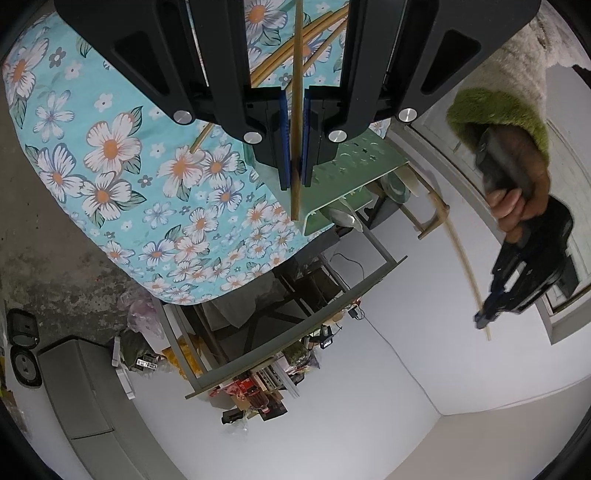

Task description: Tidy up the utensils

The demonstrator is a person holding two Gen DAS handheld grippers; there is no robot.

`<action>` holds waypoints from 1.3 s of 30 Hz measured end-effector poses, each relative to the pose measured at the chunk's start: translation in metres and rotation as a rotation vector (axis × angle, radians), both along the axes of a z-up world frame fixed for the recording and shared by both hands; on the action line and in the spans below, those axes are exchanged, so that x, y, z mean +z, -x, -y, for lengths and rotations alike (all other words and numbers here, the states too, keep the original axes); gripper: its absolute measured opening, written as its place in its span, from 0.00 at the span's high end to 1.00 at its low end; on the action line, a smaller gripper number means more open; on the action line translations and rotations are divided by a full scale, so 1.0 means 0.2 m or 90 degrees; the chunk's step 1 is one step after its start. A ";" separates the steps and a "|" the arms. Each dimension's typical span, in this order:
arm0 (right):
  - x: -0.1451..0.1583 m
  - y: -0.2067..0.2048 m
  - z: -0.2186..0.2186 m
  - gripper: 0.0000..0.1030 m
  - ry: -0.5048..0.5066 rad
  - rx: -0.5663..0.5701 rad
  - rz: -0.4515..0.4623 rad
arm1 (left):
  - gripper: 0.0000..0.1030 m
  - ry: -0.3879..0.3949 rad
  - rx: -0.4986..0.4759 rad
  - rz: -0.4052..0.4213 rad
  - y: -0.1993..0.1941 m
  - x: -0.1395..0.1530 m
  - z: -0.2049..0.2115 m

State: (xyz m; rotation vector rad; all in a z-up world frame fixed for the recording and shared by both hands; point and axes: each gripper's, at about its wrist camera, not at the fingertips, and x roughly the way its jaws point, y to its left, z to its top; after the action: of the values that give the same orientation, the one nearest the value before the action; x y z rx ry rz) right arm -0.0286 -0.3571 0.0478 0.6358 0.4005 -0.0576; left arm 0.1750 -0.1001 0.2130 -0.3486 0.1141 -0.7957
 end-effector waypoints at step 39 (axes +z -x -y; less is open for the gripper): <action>0.02 0.03 0.03 0.94 0.000 -0.003 0.011 | 0.62 -0.127 0.077 -0.040 0.01 -0.30 0.11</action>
State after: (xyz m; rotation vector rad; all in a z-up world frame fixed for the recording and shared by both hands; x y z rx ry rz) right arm -0.0351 -0.3639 0.0526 0.6372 0.3814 -0.0569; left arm 0.1722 -0.1212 0.1537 -0.1896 0.2279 -0.6475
